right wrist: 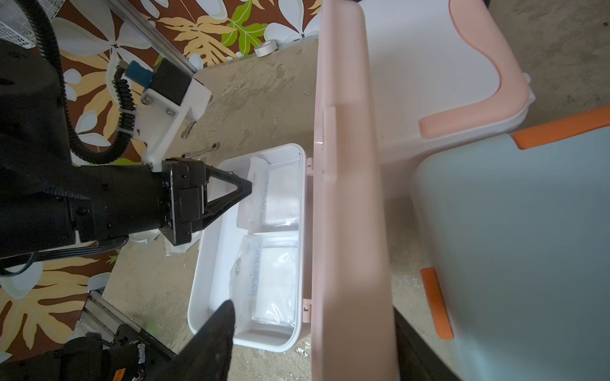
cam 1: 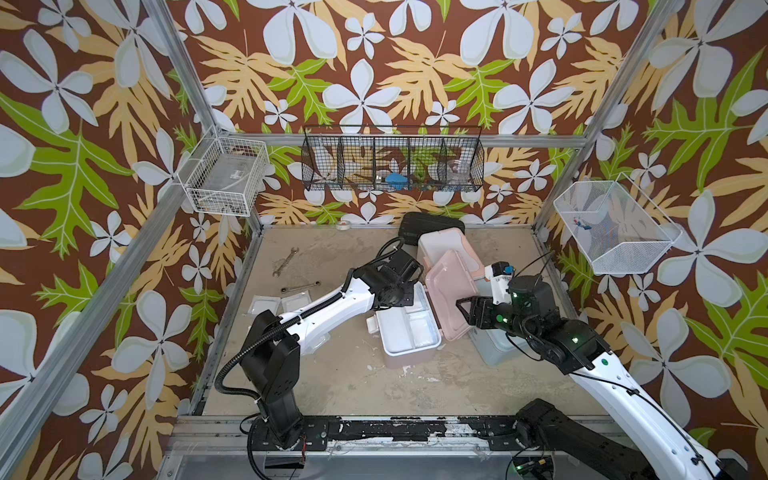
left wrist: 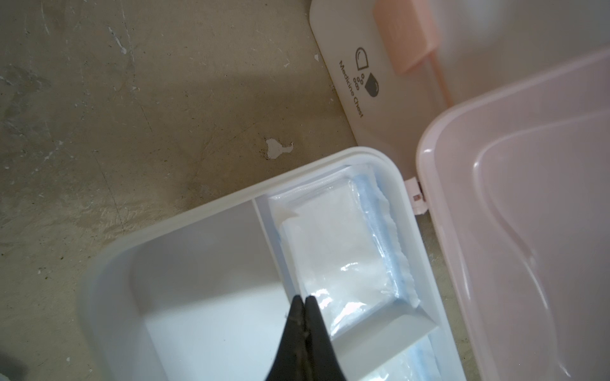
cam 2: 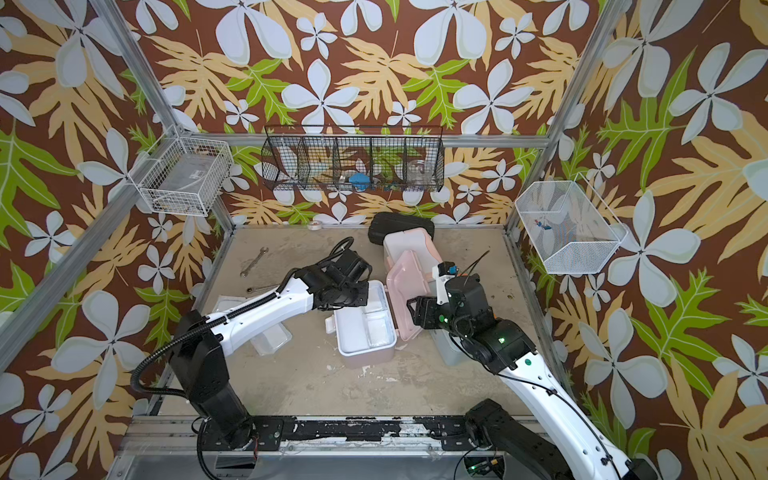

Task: Open first aid kits and take out gauze
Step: Pick up the gauze from the first aid kit.

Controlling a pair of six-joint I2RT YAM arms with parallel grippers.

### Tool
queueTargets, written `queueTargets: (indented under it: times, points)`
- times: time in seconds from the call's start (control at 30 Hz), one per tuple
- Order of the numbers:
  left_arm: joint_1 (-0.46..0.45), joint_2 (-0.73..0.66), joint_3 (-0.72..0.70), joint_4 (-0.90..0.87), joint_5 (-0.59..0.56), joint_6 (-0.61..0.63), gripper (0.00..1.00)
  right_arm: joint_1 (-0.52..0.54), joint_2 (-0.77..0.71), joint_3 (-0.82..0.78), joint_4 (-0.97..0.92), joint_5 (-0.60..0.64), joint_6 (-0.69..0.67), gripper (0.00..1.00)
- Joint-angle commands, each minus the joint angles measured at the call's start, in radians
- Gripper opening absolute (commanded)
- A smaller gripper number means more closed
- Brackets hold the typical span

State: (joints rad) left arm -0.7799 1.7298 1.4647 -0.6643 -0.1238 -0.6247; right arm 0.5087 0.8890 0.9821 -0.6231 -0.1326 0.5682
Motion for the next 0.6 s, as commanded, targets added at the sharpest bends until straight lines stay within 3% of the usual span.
queueTargets:
  times: [0.0,0.37,0.57]
  points:
    - [0.002,-0.005,0.009,-0.002,0.001,0.015,0.0,0.0,-0.001,0.0,0.015,-0.005,-0.011,0.67]
    - [0.012,-0.18,0.131,-0.035,0.012,0.017,0.0,-0.001,-0.004,-0.003,0.016,-0.009,-0.006,0.69]
    - [0.136,-0.292,0.14,-0.023,0.018,0.022,0.0,0.0,-0.004,-0.012,0.028,-0.024,-0.005,0.72]
